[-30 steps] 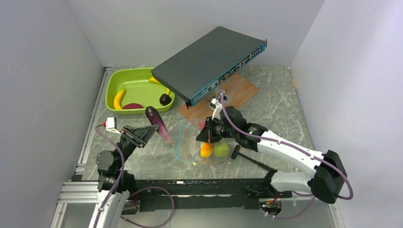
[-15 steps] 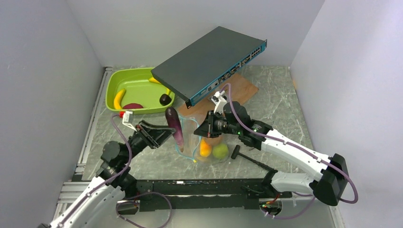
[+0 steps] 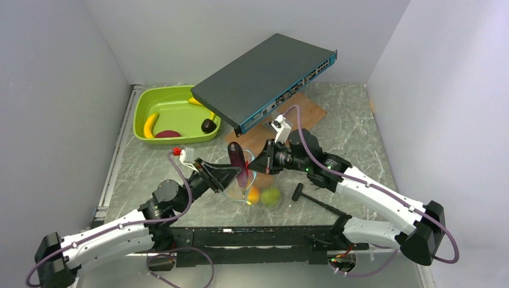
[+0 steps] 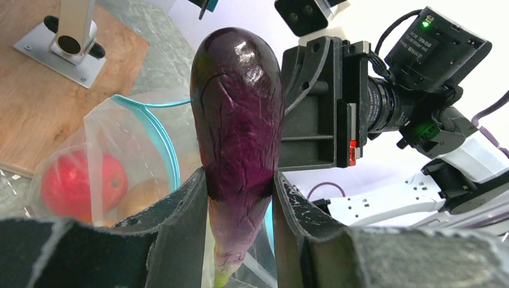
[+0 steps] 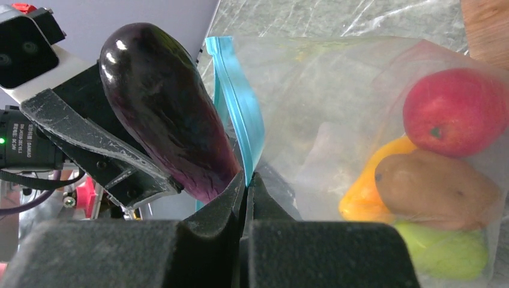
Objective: Place the food in the zip-top bag and seal the zipper
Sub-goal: Place the fake vegetable in the zipper food storage bag.
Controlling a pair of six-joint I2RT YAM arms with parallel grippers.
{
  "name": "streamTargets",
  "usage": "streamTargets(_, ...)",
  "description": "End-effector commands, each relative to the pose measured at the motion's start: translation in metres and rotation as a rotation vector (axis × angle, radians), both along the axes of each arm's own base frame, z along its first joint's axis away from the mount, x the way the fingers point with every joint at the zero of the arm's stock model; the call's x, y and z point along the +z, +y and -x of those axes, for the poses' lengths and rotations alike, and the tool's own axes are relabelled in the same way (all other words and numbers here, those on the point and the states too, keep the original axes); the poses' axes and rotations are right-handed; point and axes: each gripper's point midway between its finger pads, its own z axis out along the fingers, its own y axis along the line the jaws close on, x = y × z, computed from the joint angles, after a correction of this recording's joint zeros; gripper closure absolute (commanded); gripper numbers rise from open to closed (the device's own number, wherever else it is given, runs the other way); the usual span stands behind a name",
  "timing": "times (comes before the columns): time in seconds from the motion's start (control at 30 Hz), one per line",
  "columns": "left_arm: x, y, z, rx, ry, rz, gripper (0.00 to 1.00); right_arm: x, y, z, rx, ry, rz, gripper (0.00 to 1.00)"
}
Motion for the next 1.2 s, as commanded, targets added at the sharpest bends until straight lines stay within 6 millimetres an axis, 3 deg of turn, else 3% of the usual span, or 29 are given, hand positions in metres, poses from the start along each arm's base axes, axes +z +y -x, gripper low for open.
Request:
streamTargets(0.0, 0.017, 0.005, -0.009, 0.091, -0.045, 0.066, 1.0, 0.028, -0.002, -0.004, -0.021, -0.061, -0.057, 1.0)
streamTargets(0.13, 0.001, -0.007, -0.004, 0.039, 0.028, 0.023, 1.0, 0.027, -0.005, -0.005, -0.03, -0.073, -0.053, 1.0)
streamTargets(0.33, -0.011, -0.006, 0.004, 0.005, 0.117, 0.084, 0.99, 0.03, -0.005, -0.006, -0.03, -0.084, -0.061, 1.0)
streamTargets(0.8, -0.019, -0.014, 0.014, -0.056, 0.265, 0.038, 0.73, 0.023, -0.004, -0.006, -0.02, -0.076, -0.056, 1.0)
streamTargets(0.9, -0.018, -0.015, 0.016, -0.065, 0.262, 0.031, 0.6, 0.022, -0.004, -0.005, -0.019, -0.075, -0.054, 1.0)
streamTargets(1.03, -0.014, -0.014, 0.018, -0.076, 0.246, 0.015, 0.3, 0.019, -0.004, -0.006, -0.021, -0.07, -0.049, 1.0)
streamTargets(1.17, -0.005, -0.009, 0.019, -0.063, 0.225, -0.018, 0.18, 0.018, -0.005, -0.006, -0.022, -0.073, -0.047, 1.0)
